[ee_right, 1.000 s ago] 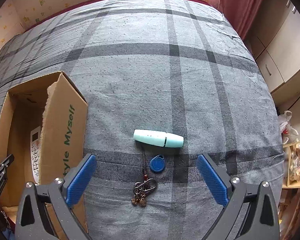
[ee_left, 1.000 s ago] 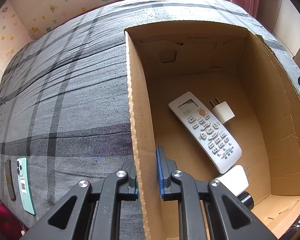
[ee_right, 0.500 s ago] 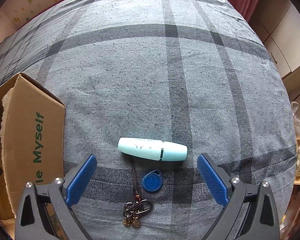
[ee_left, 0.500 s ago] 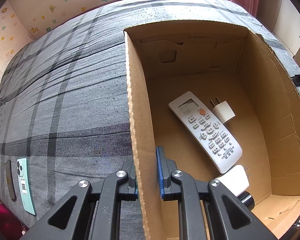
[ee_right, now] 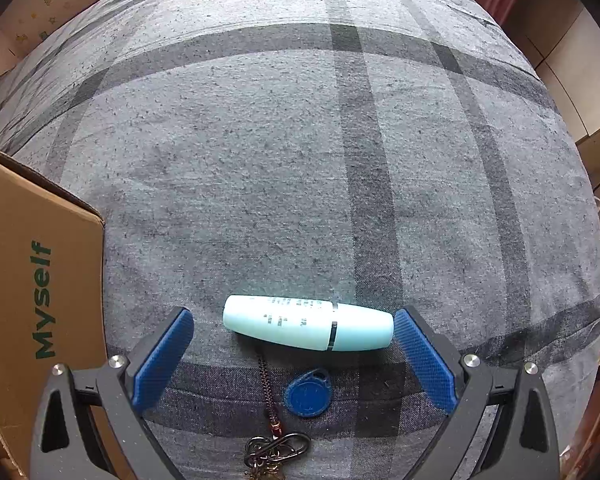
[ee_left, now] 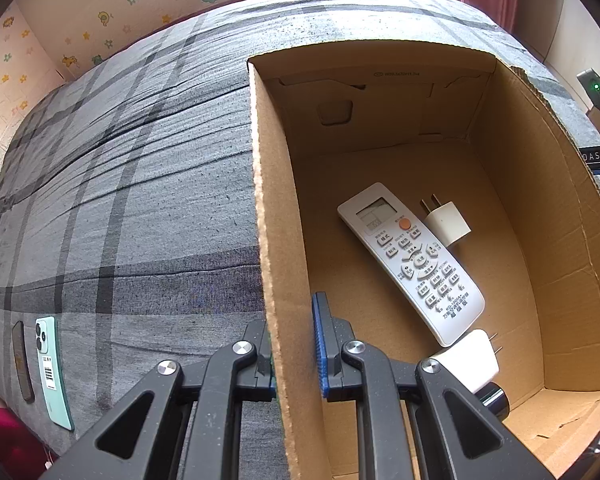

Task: Organize rigid objects
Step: 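Close the right tool on the mint-green cylinder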

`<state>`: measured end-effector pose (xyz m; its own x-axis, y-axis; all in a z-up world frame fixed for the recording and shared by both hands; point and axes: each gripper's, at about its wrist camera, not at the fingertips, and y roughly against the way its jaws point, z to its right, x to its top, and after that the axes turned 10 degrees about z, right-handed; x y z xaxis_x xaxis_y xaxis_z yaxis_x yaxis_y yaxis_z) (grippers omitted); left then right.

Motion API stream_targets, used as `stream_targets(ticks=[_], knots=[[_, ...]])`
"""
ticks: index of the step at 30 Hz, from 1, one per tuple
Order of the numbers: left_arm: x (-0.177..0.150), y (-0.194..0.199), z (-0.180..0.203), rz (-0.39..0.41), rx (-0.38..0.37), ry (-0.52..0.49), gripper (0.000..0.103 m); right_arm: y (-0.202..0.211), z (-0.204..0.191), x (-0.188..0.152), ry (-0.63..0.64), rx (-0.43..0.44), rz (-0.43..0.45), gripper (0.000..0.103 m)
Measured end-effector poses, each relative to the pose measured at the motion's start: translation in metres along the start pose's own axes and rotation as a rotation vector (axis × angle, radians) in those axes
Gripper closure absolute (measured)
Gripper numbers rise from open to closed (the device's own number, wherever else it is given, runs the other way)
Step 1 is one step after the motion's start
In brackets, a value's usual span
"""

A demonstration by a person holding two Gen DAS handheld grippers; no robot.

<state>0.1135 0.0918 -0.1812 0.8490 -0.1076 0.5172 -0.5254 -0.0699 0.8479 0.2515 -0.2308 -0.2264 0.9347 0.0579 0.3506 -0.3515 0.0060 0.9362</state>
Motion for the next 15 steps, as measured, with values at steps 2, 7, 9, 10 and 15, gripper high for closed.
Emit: stream_targets(ticks=[2, 7, 9, 10, 15], knots=[[0.0, 0.0, 0.0, 0.001, 0.001, -0.001, 0.088, -0.001, 0.0, 0.0, -0.003, -0.001, -0.001, 0.001], [0.0, 0.0, 0.0, 0.001, 0.001, 0.002, 0.088, -0.006, 0.0, 0.003, -0.013, -0.029, -0.011, 0.013], [0.0, 0.0, 0.0, 0.001, 0.001, 0.002, 0.088, -0.003, 0.003, 0.005, -0.029, -0.025, -0.006, 0.013], [0.0, 0.0, 0.0, 0.001, 0.0, 0.002, 0.088, -0.001, 0.004, 0.004, -0.028, -0.023, -0.002, 0.013], [0.0, 0.0, 0.0, 0.001, 0.0, 0.002, 0.088, 0.012, 0.003, 0.003, -0.008, -0.023, 0.008, 0.013]])
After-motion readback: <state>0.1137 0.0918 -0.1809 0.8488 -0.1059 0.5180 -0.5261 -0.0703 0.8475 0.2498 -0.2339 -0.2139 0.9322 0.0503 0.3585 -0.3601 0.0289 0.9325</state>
